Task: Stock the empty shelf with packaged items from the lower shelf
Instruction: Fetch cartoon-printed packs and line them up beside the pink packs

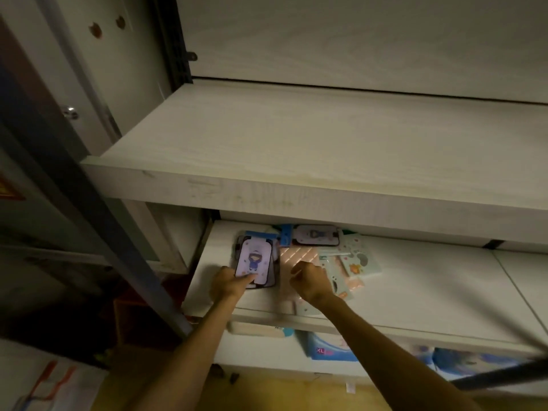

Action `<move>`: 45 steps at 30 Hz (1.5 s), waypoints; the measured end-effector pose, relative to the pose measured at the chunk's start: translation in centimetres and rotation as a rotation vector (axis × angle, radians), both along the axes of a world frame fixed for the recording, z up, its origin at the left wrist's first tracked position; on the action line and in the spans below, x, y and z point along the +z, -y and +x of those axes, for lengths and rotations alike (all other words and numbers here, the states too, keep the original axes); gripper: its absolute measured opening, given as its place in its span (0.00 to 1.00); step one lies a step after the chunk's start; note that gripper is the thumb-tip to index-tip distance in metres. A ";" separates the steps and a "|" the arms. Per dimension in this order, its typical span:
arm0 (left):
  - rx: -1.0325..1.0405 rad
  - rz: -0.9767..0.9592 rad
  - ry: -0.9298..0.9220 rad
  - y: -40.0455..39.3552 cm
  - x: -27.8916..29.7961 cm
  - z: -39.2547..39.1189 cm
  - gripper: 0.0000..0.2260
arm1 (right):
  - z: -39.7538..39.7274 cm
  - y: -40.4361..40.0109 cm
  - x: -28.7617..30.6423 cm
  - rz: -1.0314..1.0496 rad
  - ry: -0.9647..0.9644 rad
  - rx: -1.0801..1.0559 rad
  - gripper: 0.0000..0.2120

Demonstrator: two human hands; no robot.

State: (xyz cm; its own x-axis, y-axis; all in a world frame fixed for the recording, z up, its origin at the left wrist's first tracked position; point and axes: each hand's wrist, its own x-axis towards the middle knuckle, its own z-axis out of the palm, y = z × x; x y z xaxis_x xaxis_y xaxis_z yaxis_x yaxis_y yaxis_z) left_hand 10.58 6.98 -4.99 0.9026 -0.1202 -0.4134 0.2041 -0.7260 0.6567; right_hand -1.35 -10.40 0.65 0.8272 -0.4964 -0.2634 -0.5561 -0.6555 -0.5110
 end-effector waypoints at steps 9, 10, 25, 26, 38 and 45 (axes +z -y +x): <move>0.135 -0.488 -0.215 -2.9 2.6 0.5 0.02 | 4.2 -4.9 -1.7 -0.040 -0.098 -0.073 0.24; 0.146 -0.519 -0.226 -3.2 2.8 0.6 0.02 | 4.6 -5.3 -2.0 -0.069 -0.120 -0.063 0.26; 0.187 -0.755 -0.345 -4.9 5.3 1.7 0.10 | 5.5 -5.2 -1.7 0.397 0.046 -0.360 0.16; 0.162 -0.766 -0.352 -4.9 5.4 1.5 0.11 | 5.2 -4.8 -1.7 0.501 0.093 -0.408 0.13; -0.093 -0.802 -0.452 0.8 6.0 -4.4 0.20 | -9.1 2.0 1.0 0.979 0.557 -0.743 0.13; -0.271 -0.769 -0.443 7.7 7.2 -13.7 0.14 | -20.4 6.3 2.5 0.985 0.666 -0.793 0.11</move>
